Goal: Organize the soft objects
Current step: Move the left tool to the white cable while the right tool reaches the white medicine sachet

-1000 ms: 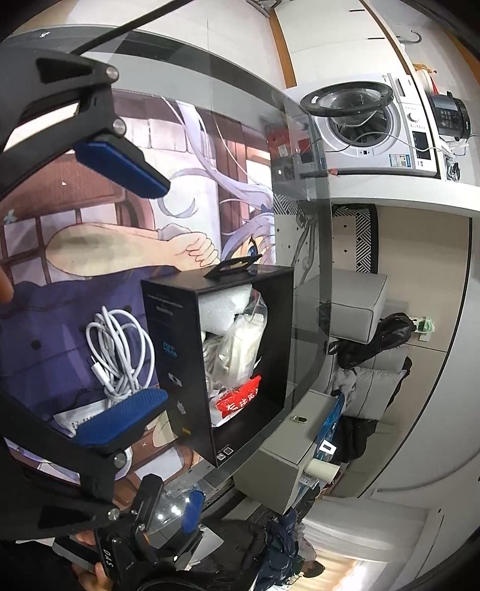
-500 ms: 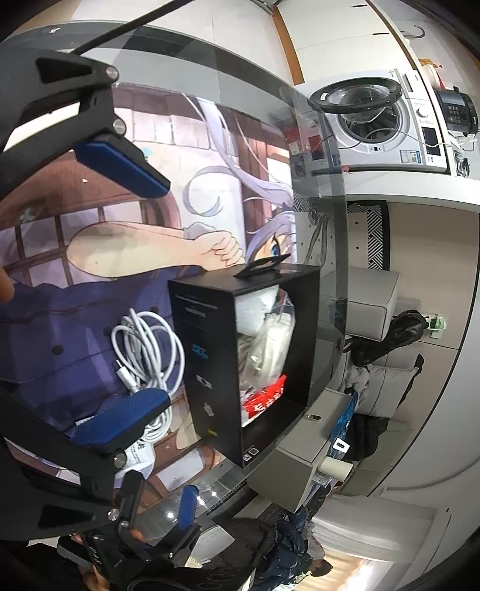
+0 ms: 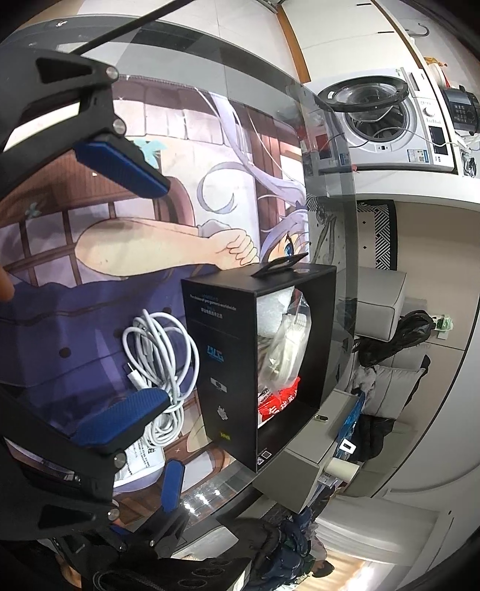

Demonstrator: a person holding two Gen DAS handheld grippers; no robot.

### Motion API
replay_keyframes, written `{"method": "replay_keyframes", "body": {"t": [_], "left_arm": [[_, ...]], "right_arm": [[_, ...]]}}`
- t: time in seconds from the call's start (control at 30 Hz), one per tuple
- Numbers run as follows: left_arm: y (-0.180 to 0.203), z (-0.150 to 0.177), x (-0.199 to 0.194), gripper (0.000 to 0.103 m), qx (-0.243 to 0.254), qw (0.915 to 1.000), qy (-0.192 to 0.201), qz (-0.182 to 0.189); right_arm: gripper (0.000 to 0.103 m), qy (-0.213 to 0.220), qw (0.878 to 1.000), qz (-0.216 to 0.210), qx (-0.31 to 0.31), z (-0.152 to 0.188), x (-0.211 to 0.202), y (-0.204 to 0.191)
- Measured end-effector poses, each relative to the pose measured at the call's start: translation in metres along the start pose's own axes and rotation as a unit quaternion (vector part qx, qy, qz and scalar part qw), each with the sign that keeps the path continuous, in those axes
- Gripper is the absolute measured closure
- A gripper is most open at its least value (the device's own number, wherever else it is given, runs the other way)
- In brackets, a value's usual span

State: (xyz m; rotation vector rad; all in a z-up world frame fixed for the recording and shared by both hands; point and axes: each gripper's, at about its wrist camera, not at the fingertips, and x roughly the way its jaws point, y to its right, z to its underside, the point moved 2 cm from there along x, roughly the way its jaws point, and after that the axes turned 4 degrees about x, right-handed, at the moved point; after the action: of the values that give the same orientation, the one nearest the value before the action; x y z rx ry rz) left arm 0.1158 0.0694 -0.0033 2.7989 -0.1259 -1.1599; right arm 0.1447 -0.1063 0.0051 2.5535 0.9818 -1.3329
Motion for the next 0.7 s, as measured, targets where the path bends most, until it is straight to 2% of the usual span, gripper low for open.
{"method": "replay_keyframes", "body": {"t": [0.23, 0.37, 0.7], "left_arm": [[0.000, 0.000, 0.002, 0.000, -0.001, 1.0000, -0.002, 0.001], [0.001, 0.000, 0.003, 0.000, 0.001, 1.0000, -0.003, 0.002], [0.001, 0.000, 0.004, 0.000, 0.002, 1.0000, -0.004, 0.005]], "right_arm": [[0.000, -0.007, 0.999, 0.031, -0.012, -0.001, 0.009, -0.011], [0.000, -0.012, 0.997, 0.064, -0.035, 0.003, 0.013, -0.016], [0.001, -0.007, 0.996, 0.085, -0.033, 0.012, -0.001, 0.012]]}}
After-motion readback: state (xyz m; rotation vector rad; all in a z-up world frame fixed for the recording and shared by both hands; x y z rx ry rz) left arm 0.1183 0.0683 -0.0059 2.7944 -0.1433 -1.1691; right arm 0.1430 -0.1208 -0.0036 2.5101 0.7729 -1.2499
